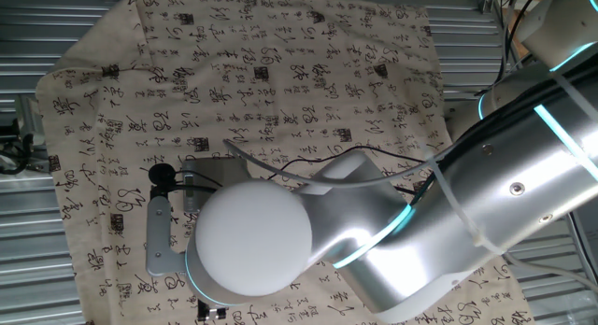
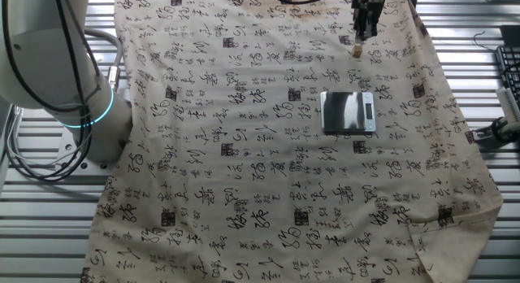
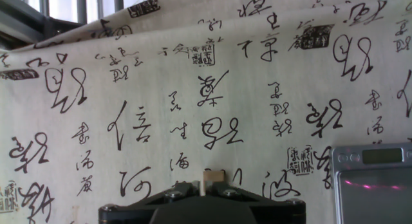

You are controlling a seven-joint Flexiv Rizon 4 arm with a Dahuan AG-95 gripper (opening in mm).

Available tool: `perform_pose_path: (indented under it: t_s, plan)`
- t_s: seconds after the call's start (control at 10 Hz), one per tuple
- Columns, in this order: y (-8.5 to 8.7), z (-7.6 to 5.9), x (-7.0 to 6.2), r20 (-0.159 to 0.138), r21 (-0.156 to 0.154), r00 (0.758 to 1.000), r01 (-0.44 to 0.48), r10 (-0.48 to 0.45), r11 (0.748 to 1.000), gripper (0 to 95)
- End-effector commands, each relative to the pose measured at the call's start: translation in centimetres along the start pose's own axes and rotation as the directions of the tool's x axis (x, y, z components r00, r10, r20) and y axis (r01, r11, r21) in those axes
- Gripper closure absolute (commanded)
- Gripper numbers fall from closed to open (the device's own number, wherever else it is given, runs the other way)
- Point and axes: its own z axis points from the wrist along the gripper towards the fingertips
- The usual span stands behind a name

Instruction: Place the block on the scale

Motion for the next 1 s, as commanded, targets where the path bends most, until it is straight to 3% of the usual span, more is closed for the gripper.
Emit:
perform_pose_path:
  t_s: [0.1,0.3,0.4,1.0]
  plan:
    - [-0.04,-0.05,0.04,-0.001,-0.002,1.000,0.005,-0.005,1.000,76.0]
    - [-0.04,-0.05,0.04,0.001,-0.001,1.000,0.011,-0.011,1.000,76.0]
    - [-0.04,-0.05,0.04,0.002,-0.002,1.000,0.011,-0.011,1.000,57.0]
    - [-0.03,0.28,0.06,-0.001,-0.003,1.000,0.010,-0.010,1.000,57.0]
